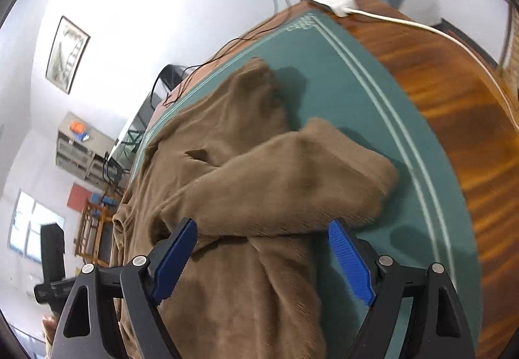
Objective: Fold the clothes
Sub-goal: 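Grasp the other sleeve cuff with the left gripper and lift it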
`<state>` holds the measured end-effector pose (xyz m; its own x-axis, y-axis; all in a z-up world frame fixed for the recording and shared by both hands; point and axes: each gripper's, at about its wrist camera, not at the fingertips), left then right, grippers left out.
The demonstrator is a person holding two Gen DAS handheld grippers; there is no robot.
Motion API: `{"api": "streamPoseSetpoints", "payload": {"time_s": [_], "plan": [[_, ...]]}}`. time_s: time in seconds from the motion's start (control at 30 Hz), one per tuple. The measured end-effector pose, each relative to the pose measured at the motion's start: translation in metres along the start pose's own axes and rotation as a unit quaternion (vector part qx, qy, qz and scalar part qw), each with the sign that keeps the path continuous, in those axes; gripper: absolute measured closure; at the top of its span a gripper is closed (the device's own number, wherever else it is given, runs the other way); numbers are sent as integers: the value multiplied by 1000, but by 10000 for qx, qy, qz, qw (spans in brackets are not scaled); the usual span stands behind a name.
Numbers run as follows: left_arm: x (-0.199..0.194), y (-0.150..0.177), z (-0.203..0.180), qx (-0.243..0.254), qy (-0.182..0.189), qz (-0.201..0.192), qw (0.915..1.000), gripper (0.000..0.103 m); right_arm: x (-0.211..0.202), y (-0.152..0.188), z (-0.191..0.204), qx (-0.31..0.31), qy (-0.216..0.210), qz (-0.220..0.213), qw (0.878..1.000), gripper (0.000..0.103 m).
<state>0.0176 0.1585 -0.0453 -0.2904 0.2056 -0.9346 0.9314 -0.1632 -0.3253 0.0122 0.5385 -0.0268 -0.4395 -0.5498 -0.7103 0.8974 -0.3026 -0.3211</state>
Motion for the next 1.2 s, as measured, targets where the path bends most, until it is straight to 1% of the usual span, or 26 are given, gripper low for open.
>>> {"api": "streamPoseSetpoints", "payload": {"time_s": [0.03,0.1,0.17,0.23,0.27,0.33,0.37,0.4,0.47,0.57,0.6,0.7,0.8,0.93,1.0,1.03,1.1,1.17,1.2], "plan": [[-5,-4,-10,133,66,-51,9999,0,-1,3,-2,-21,8,26,10000,18],[-1,-31,-28,443,390,-151,9981,0,-3,15,4,-310,30,111,9995,18],[3,-56,-50,693,850,-163,9938,1,-7,31,13,-691,7,192,9974,18],[6,-79,-68,906,1176,-93,9889,5,-5,50,24,-1108,-58,315,9933,18],[13,-93,-80,1046,1420,14,9843,8,-4,60,28,-1317,-89,387,9905,18],[37,-122,-98,1187,1741,273,9772,16,2,81,40,-1792,-126,573,9821,18],[48,-131,-108,1233,1783,428,9753,25,5,92,46,-2054,-137,677,9762,18],[58,-138,-117,1278,1793,580,9737,33,9,101,49,-2185,-153,778,9726,18],[86,-155,-137,1531,1598,841,9716,37,16,115,50,-2346,-205,983,9669,18],[119,-171,-163,1850,1411,1104,9663,39,27,124,42,-2348,-141,1134,9653,18],[124,-175,-171,1983,1346,1107,9645,39,29,125,38,-2333,-122,1152,9655,18],[133,-182,-191,2381,1130,1053,9589,38,29,120,31,-2273,-372,1150,9663,18],[141,-181,-204,2609,941,1122,9542,37,29,120,29,-2362,-445,1114,9643,17],[144,-177,-216,2801,756,1173,9498,34,30,132,36,-2831,-310,975,9536,13],[144,-174,-220,2864,669,1222,9479,34,32,137,39,-3039,-287,954,9475,8],[142,-173,-222,2913,662,1248,9461,34,34,137,39,-3084,-284,947,9461,7],[140,-170,-225,3018,681,1292,9421,34,35,138,41,-3154,-337,969,9434,2],[135,-166,-230,3163,701,1305,9370,35,37,139,42,-3213,-355,948,9415,1],[133,-165,-231,3210,730,1309,9351,40,37,139,42,-3236,-350,935,9409,1]]}}
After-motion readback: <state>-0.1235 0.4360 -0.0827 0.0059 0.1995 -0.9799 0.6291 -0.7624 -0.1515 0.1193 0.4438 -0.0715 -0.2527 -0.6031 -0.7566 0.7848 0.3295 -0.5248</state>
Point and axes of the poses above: each gripper's, at about its wrist camera, not at the fingertips, and x roughly the way its jaws point, z to its left, y to its underside, and after that the axes turned 11 degrees about x, right-handed
